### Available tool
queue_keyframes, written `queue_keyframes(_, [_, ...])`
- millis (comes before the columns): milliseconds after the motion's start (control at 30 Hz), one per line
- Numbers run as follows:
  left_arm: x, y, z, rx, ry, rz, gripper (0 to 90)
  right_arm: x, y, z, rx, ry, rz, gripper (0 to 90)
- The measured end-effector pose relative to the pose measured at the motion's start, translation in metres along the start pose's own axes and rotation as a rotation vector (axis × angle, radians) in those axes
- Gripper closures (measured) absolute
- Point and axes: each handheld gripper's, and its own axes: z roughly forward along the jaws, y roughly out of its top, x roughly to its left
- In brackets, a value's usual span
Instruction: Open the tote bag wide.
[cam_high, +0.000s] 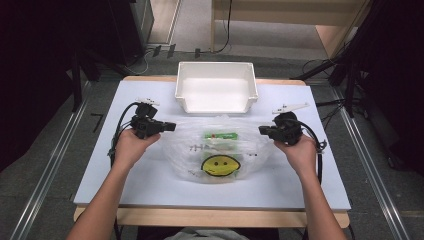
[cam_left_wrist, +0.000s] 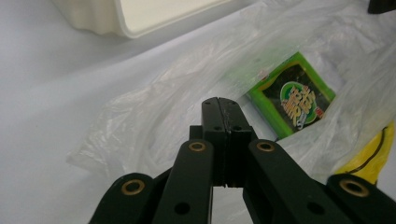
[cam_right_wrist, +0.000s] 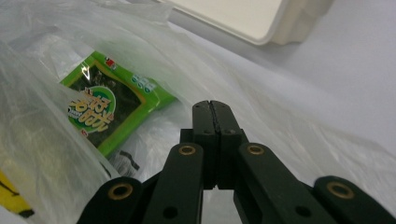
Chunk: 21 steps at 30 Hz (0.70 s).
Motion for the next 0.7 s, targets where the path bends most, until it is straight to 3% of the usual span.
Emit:
queue_keyframes(133, [-0.010,0.022,0.018,0.029,-0.019,0.032,90.0,0.008,0.025,0.013,-0.019,0.029,-0.033,90.0])
queue_keyframes(300, [-0.011,0.031,0.038,0.036,-0.049,0.032,90.0,0.013,0.032,0.035,0.005,0.063,-0.042,90.0])
queue_keyframes(333, [-0.012,0.029,0.048,0.067,-0.047,0.035,90.0,0.013,0.029,0.045,0.028,0.080,-0.026,90.0])
queue_keyframes(433, [-0.014,0.022,0.058,0.092,-0.049,0.049,90.0,0.017,0.024,0.052,0.030,0.090,-0.017,90.0])
queue_keyframes(700, [-0.020,-0.001,0.063,0.128,-0.062,0.054,90.0,0.024,0.009,0.054,0.047,0.103,-0.032,90.0])
